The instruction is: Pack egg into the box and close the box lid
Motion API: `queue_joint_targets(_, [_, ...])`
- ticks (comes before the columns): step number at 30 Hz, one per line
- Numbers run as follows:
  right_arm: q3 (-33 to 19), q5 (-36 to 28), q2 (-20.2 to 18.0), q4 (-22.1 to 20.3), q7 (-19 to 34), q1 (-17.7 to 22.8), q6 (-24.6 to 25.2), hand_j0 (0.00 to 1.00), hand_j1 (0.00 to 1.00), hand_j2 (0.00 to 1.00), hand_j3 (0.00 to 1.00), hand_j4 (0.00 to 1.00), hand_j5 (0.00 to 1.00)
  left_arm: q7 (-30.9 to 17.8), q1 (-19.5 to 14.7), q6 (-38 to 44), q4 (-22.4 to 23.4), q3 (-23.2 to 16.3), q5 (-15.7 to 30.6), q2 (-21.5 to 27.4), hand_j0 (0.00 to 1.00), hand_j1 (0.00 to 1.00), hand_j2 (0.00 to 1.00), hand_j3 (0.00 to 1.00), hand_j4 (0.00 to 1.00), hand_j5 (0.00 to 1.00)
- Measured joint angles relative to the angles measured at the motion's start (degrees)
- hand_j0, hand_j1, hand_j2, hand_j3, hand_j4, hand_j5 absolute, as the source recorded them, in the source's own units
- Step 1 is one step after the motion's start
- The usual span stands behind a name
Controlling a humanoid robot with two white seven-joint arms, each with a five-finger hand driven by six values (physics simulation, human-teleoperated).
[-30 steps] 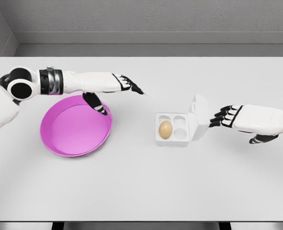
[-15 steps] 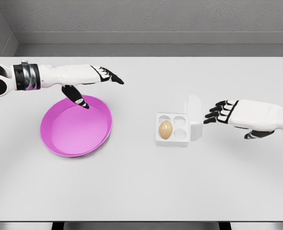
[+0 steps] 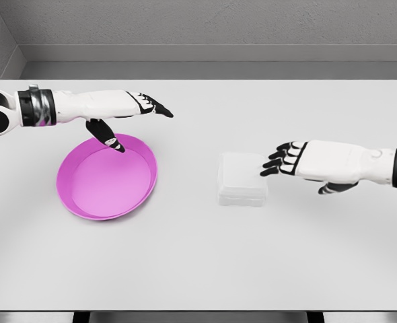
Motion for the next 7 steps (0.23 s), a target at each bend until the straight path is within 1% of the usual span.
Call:
queue_joint_targets(2, [-0.9, 0.0, 0.2, 0.2, 0.0, 0.7, 0.0, 1.00, 1.00, 1.00, 1.00, 1.00, 1.00, 0.0, 0.0, 0.0, 1.5, 0.0, 0.0, 0.0, 1.00, 1.00, 1.00, 1.00, 1.00, 1.00])
queue_joint_targets(3, [-2.3, -0.1, 0.1, 0.7, 0.0, 1.3, 0.0, 1.00, 1.00, 1.00, 1.00, 1.00, 1.00, 0.0, 0.0, 0.0, 2.0, 0.0, 0.1, 0.1, 1.00, 1.00, 1.00, 1.00, 1.00, 1.00])
queue_joint_targets(7, [-5.5, -0.1, -0.3, 2.2, 0.0, 1.9, 0.0, 1.00, 1.00, 1.00, 1.00, 1.00, 1.00, 0.0, 0.0, 0.0, 2.9, -0.1, 0.2, 0.2, 1.00, 1.00, 1.00, 1.00, 1.00, 1.00])
